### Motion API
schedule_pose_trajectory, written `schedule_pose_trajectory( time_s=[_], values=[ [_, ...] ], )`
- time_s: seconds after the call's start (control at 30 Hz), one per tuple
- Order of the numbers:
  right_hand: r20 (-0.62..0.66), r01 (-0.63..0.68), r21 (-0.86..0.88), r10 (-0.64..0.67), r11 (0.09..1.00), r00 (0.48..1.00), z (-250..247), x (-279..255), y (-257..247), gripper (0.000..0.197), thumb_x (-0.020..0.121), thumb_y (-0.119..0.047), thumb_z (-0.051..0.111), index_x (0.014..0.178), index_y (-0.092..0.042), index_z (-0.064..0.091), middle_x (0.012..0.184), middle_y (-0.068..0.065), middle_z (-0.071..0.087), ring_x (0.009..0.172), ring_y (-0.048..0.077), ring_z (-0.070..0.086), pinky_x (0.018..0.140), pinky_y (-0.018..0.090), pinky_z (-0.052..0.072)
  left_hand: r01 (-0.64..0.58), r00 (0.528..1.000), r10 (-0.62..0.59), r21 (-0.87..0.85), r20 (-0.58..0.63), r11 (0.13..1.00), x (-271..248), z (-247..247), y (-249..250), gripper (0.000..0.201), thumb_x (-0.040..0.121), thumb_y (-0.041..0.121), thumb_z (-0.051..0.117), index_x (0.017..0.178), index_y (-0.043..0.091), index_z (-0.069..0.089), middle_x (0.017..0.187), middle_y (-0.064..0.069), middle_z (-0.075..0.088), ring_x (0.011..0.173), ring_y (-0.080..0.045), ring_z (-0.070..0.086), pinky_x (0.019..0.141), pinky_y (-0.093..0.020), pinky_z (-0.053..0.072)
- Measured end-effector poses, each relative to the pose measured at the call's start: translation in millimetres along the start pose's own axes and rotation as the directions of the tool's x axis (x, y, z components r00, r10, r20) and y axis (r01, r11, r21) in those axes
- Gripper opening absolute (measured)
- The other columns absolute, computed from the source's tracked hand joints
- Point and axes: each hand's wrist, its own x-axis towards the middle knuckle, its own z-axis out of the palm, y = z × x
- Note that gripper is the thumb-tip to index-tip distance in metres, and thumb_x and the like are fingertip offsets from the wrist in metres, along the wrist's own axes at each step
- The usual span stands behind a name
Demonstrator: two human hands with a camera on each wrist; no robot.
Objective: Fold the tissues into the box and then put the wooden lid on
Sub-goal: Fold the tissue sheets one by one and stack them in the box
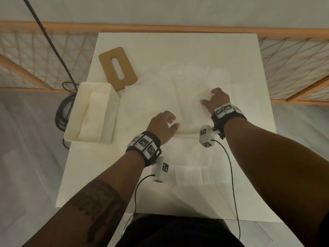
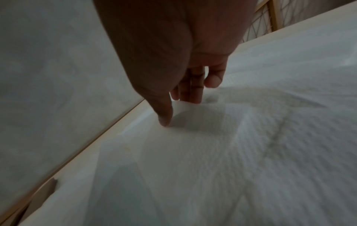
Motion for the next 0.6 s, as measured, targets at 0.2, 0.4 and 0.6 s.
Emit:
schedule_pose_trajectory(
  time_s=[0.2,0.4,0.6],
  values=[
    [-0.059,-0.005,-0.014,0.004,1.0,0.998,-18,-4,-5,0.043,0.092,-0.029,0.072,0.131,-0.012,0.065,0.133,0.008,0.066,0.123,0.029,0.061,0.093,0.026,0.044,0.075,0.997,-0.076,-0.084,-0.01,0.994,12,-6,0,0.019,0.094,0.034,0.066,0.109,0.023,0.065,0.098,0.014,0.067,0.092,-0.008,0.059,0.081,-0.023,0.04],
    [-0.102,0.023,0.044,-0.019,0.999,0.995,-42,-29,-2,0.019,0.093,-0.031,0.067,0.107,-0.017,0.067,0.108,0.005,0.069,0.097,0.027,0.062,0.076,0.028,0.039,0.11,0.994,-0.109,-0.13,0.013,0.985,18,-11,-6,0.016,0.094,0.033,0.066,0.106,0.022,0.067,0.094,0.017,0.062,0.095,-0.009,0.06,0.078,-0.022,0.041],
    [-0.121,0.182,0.207,-0.16,0.961,0.98,-66,-64,-4,0.026,0.093,-0.035,0.07,0.11,-0.016,0.063,0.119,-0.005,0.064,0.098,0.015,0.062,0.073,0.019,0.041,0.112,0.994,-0.108,-0.234,0.032,0.966,17,-17,0,0.026,0.093,0.039,0.068,0.113,0.023,0.064,0.103,0.016,0.064,0.105,-0.01,0.061,0.082,-0.023,0.044]
  ],
)
